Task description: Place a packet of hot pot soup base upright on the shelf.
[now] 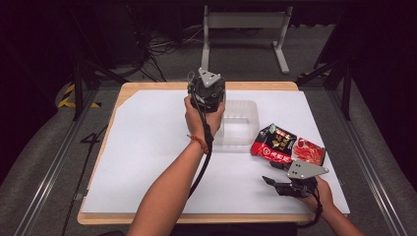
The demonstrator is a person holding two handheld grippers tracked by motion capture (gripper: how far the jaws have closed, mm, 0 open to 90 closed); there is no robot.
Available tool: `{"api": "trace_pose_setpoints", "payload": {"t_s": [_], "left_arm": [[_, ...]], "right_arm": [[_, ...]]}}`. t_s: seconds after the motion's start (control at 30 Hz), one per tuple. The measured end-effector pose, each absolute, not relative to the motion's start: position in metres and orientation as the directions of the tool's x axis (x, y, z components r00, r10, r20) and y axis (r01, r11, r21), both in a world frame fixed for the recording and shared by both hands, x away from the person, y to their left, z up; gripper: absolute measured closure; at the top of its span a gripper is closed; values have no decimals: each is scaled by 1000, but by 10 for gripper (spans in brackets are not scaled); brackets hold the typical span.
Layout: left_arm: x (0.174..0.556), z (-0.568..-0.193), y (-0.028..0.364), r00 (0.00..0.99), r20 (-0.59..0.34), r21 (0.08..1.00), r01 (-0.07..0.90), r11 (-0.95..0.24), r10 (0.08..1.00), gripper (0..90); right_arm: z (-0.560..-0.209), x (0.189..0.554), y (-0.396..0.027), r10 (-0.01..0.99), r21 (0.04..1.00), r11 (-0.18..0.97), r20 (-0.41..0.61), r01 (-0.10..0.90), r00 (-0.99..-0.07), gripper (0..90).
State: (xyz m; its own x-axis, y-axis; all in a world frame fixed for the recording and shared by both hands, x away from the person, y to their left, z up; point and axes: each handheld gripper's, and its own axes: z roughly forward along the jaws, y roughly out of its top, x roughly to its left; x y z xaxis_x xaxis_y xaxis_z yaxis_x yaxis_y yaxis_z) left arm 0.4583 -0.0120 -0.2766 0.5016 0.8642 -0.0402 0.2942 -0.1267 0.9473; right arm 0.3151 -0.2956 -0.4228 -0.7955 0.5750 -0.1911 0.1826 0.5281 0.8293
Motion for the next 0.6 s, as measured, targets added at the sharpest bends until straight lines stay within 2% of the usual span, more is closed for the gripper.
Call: {"api": "trace_pose_setpoints", "payload": {"t_s": [0.2,0.47,0.6], "left_arm": [[466,-285,-15,497,-93,940,330,-89,863,899],[473,-305,-12,509,-105,931,352,-95,855,897],[471,-311,-7,538,-90,938,329,-110,838,896]], "right_arm": [[-423,316,-297,580,831,525,-190,185,-792,441],[-422,314,-296,573,831,528,-198,174,-795,437],[-420,312,-295,573,836,523,-200,167,-795,440]]}}
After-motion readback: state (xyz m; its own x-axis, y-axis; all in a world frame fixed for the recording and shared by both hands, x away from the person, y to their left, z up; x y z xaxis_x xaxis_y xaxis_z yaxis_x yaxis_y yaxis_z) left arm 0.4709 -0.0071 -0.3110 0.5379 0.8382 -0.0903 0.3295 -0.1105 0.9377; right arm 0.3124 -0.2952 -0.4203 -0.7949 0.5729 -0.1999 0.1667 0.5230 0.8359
